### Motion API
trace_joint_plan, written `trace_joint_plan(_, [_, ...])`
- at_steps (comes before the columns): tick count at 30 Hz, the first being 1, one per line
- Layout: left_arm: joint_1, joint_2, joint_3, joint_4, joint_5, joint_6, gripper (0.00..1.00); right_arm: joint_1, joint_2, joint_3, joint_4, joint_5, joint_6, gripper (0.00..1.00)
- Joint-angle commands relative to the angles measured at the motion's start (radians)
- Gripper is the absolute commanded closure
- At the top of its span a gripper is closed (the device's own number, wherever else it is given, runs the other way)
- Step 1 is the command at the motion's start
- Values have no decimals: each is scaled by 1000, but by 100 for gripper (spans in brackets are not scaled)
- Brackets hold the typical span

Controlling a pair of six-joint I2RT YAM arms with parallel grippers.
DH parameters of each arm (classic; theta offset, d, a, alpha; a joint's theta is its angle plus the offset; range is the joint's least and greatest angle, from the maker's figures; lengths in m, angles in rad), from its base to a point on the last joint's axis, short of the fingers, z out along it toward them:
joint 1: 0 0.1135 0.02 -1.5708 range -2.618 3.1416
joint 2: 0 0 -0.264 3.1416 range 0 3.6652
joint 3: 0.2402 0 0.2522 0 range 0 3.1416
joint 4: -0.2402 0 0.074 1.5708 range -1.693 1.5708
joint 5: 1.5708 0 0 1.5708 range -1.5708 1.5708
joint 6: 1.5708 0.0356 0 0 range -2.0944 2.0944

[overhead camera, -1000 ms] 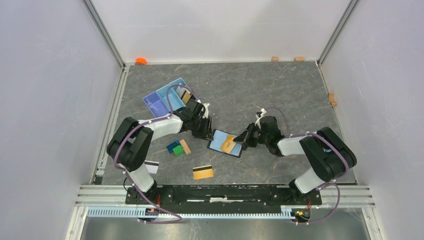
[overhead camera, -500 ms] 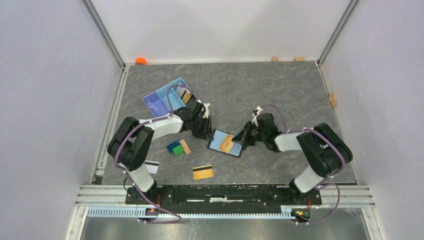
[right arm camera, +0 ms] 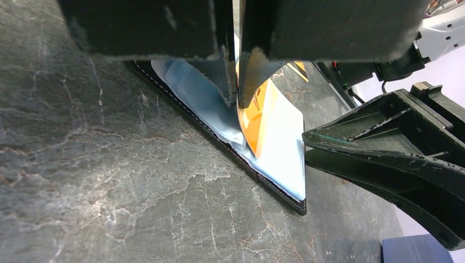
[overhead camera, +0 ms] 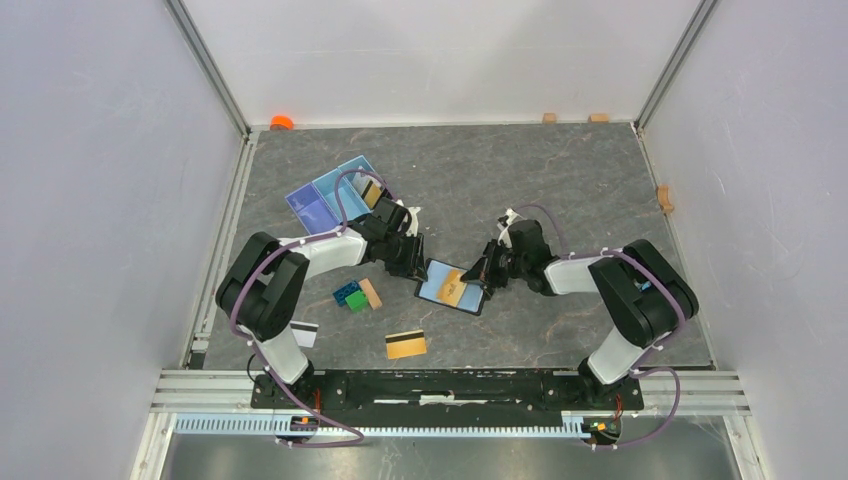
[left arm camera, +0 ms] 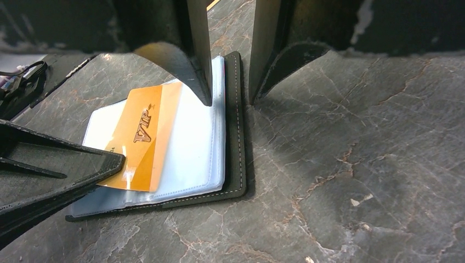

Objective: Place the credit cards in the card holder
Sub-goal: Insert the credit card into the card holder.

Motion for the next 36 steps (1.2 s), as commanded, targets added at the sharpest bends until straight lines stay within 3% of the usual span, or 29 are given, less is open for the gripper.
trace_joint_plan(1, [-7,14,26,-5,10,-15,63,6,60,-8,-144,73,-64,100])
trace_joint_plan(15, [-6,25,29,9,52,-15,68,7,115,61,-119,62,-55,98])
trace_joint_plan(22, [-13,11,16,21,75,-20,69,15,141,122,-116,62,-67,89])
trace_joint_plan(36, [-12,-42,21,-9,35,-9,65,6,23,165,-301,160,-178,69])
